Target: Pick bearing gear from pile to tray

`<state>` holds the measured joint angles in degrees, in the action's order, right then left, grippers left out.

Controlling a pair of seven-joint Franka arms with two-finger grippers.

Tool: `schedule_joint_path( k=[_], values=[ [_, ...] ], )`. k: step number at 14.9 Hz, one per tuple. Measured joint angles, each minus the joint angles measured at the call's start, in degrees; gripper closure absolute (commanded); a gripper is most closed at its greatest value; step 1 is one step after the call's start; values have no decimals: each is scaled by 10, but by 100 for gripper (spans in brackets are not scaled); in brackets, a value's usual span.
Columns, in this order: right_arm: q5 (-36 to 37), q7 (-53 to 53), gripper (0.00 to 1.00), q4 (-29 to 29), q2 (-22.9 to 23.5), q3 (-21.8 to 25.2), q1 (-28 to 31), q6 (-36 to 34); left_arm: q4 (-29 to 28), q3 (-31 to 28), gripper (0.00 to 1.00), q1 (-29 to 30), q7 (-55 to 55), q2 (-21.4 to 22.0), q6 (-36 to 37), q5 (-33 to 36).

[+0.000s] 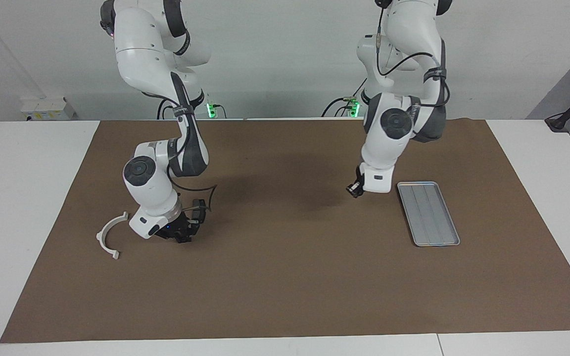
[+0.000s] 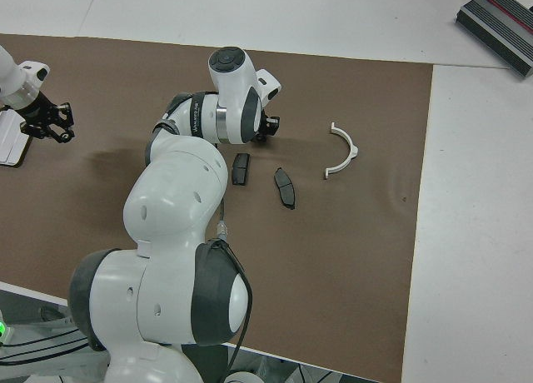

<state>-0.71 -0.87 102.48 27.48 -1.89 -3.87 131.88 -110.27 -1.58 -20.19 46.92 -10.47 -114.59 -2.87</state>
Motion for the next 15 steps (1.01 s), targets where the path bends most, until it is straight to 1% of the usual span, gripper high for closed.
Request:
schedule_joint_path(
  k=[2, 3, 5, 7, 8, 10, 12, 15],
  values=[
    [0, 0, 100, -6, -1, -1, -3, -13, -20, -1, 100, 56, -95, 20, -2, 0],
    [0, 0, 100, -20, -4, -1, -4, -36, -23, -1, 100, 83, -144, 22, -6, 0],
    [0, 9, 100, -71, -14, -4, -9, -108, -31, -1, 100, 128, -225, 22, -28, 0],
    [0, 47, 100, -145, -21, -5, -26, -199, -47, -1, 100, 162, -280, 22, -57, 0],
    [0, 79, 100, -187, -22, -6, -43, -248, -56, -1, 100, 174, -299, 22, -71, 0],
    [2, 150, 100, -254, -15, -6, -84, -301, -69, 0, 100, 184, -313, 21, -85, 0],
    [17, 221, 100, -302, 1, -7, -140, -317, -87, 0, 100, 192, -323, 21, -105, 0],
    [27, 330, 100, -327, 23, -8, -230, -315, -118, 0, 100, 200, -329, 21, -136, 0]
  ],
)
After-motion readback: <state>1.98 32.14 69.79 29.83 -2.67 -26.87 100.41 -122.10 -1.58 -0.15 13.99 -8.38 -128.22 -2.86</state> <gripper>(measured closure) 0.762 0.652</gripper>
